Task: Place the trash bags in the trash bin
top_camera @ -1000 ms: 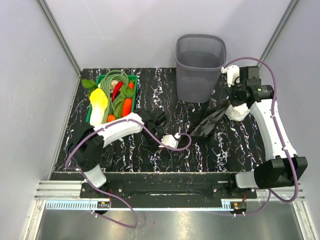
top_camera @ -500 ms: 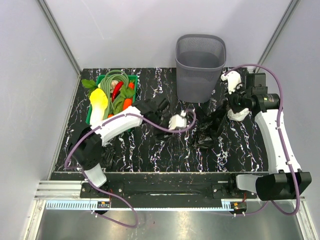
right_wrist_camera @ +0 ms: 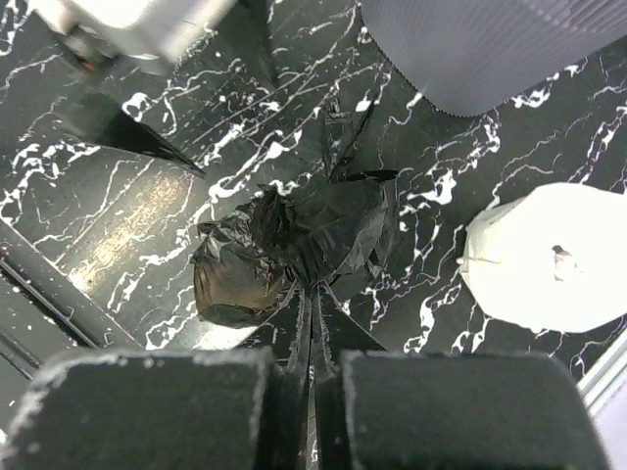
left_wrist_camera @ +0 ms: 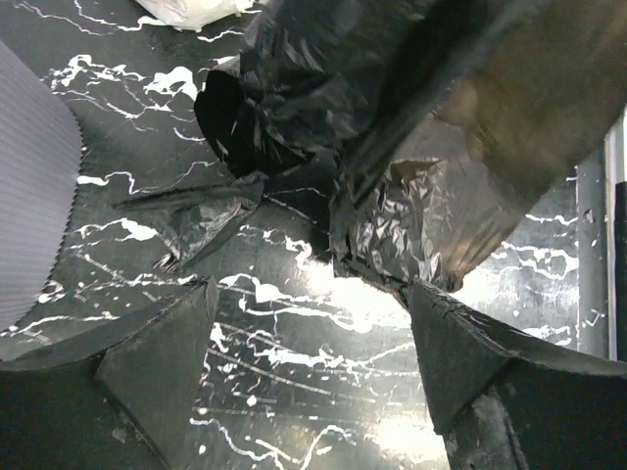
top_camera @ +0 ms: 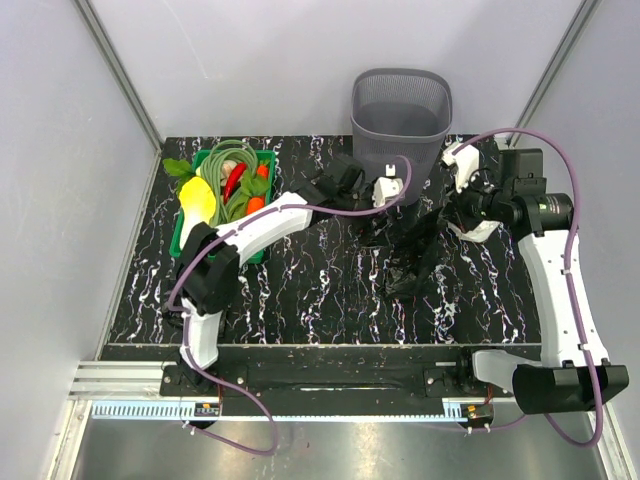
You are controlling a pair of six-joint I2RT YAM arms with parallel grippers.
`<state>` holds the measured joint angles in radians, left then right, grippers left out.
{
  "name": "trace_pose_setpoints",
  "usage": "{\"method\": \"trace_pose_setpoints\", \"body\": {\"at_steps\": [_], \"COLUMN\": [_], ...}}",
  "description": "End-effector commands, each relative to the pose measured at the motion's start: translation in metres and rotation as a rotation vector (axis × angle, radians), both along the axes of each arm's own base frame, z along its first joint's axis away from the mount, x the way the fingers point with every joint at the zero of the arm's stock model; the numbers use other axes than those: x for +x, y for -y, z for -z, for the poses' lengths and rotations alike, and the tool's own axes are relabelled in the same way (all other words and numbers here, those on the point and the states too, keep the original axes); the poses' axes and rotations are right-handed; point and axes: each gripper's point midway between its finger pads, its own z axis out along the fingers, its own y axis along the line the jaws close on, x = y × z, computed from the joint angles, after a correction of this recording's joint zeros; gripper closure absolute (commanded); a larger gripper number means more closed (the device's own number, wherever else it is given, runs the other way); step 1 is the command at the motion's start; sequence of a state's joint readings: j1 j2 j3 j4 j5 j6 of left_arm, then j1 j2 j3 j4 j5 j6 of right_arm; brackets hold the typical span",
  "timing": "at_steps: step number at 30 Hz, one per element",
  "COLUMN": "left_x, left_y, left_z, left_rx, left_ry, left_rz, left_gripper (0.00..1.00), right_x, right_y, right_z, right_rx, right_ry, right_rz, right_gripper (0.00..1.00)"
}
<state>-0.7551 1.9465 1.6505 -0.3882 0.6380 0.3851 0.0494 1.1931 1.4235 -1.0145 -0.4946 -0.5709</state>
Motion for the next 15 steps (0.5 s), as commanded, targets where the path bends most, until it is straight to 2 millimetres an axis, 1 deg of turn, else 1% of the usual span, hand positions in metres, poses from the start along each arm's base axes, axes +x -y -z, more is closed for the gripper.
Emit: {"method": "trace_pose_setpoints", "body": {"at_steps": [1,6,15], "left_x": [0.007,0.001,-0.017], "left_y": [0.026,0.033,0.037], "left_z": [-0.033,-0.029,-0.028], "left_rx": [-0.128,-0.156,-0.176], "left_ry": [-0.012,-0.039,-0.094], "left_rz": [0.036,0.086,0.171], "left_gripper": [0.16,0.11,0.1], "right_x": [-0.006,-0.002,0.001], "right_y": [-0.011,-0.011,-0.012], "right_z": [-0.032,-0.032,-0.03], "right_rx": [0.06,0.066,0.071], "right_ry": [0.062,0.058,0.052], "right_rz": [-0.043,-0.032,-0.026], "right_gripper": [1.0,1.0,1.0]}}
